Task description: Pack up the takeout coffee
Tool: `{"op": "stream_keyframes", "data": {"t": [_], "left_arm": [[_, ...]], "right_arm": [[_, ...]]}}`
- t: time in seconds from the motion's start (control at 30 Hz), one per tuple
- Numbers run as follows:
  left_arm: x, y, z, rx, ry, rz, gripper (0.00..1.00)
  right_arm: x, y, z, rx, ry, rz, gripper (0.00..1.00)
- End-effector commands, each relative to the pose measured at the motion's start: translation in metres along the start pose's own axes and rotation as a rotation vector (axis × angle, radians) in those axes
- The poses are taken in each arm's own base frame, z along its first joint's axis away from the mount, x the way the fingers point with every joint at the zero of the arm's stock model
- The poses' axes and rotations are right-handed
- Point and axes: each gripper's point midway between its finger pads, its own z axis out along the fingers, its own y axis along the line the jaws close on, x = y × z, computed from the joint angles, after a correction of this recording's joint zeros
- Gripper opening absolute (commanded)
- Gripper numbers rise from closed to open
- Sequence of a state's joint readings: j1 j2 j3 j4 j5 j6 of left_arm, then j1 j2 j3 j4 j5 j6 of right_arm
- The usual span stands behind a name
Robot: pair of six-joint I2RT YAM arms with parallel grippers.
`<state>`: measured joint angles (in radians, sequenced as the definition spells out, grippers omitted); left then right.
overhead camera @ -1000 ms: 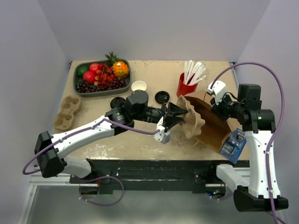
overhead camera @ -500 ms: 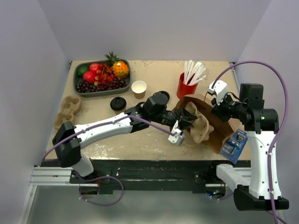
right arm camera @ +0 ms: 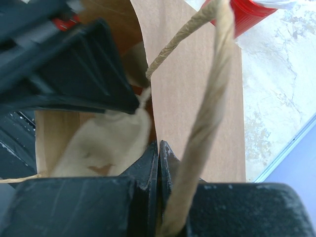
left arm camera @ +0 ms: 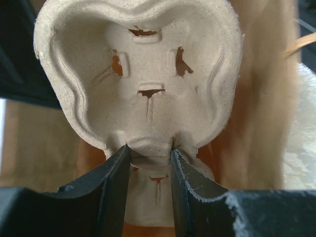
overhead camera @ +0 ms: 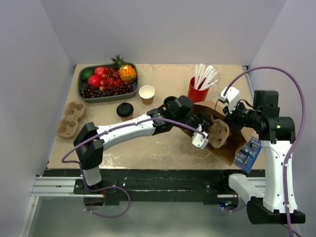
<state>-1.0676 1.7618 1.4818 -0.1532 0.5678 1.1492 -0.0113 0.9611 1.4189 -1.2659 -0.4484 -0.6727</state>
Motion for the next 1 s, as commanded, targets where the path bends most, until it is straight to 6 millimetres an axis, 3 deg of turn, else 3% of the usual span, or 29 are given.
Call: {"op": "stream_keyframes", "data": {"t": [0.0,0.27,0.97], "left_arm": [[0.012,0.008,0.018,0.019,0.075,0.042,0.0],[0.035,0.012,0.051,-0.007,0.168,0.076,0.0],[0.1,0.017,0.085,-0.106,0.452,0.11,0.0]], "right_arm": [[-0.004,0.01,-0.003,-0.034,-0.022,0.006,0.0],[0.001,0.016,0.001,-0.077,-0.005,0.028,0.0],[-0.006,0.023,0.002,-0.134,-0.006,0.096,0.0]]}}
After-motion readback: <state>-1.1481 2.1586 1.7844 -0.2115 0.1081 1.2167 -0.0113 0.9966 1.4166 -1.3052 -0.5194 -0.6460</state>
